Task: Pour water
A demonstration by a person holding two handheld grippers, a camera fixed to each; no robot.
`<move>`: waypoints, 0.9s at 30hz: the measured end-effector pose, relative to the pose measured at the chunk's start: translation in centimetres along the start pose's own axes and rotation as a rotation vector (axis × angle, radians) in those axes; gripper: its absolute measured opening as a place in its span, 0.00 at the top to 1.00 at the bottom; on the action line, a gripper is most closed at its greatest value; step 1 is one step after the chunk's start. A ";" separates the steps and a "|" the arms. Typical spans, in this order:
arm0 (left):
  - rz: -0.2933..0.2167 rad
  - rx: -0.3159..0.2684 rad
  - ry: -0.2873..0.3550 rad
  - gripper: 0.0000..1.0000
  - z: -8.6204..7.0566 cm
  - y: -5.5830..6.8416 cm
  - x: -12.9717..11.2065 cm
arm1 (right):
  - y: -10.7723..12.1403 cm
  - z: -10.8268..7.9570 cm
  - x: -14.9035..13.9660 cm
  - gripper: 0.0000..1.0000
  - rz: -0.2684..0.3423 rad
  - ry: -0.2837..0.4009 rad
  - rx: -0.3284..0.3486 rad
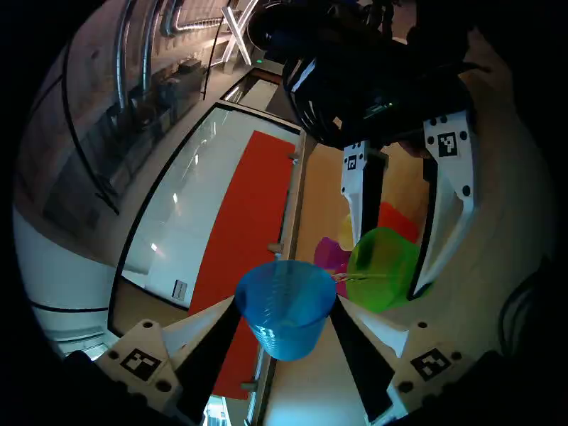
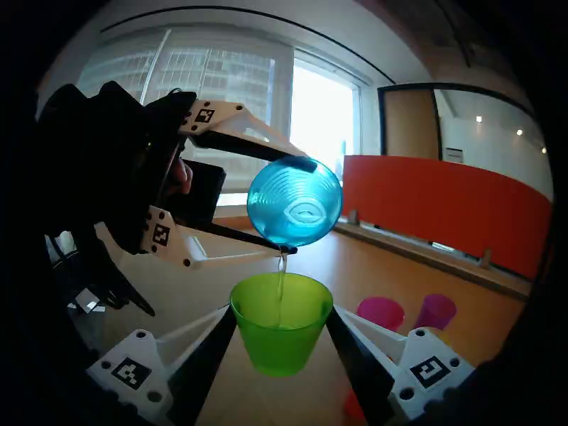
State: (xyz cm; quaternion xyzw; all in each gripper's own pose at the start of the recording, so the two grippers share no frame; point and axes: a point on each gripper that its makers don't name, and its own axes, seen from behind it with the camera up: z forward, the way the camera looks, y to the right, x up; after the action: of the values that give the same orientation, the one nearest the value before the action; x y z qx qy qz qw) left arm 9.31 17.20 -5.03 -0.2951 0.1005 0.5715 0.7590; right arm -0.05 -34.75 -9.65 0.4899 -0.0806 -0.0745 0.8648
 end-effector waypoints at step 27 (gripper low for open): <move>0.063 0.015 0.006 0.14 0.2 -0.2 0.3 | 0.0 -0.1 0.2 0.09 -0.005 0.005 -0.002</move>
State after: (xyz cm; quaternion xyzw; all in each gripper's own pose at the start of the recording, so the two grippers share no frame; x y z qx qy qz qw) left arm 9.58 17.47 -4.96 -0.2877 0.1162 0.5933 0.7427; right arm 0.15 -34.69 -9.73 0.4893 -0.0771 -0.0758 0.8654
